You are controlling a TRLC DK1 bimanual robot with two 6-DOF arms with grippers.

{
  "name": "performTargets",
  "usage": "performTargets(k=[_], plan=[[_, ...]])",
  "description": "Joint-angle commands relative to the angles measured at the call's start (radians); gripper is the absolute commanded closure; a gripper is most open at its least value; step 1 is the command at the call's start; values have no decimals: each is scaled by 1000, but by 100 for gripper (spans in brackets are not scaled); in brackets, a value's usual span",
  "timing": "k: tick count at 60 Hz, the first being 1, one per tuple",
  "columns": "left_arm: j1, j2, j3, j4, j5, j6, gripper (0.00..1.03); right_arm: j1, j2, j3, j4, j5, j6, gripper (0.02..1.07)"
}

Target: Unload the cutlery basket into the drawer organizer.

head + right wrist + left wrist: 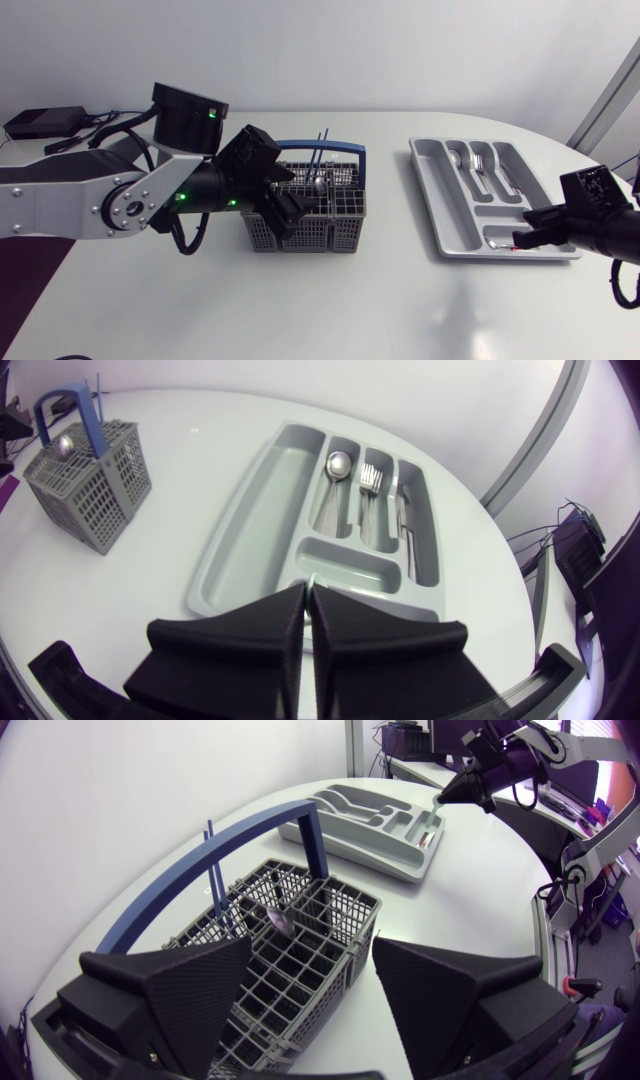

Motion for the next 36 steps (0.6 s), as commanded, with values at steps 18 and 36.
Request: performTargets(k=[18,36], plan=[[-3,15,21,16,-2,-22,20,-10,290,-68,265,145,-44,101],[-7,36,40,18,-11,-34,20,-1,369,-74,328,194,-39,82]])
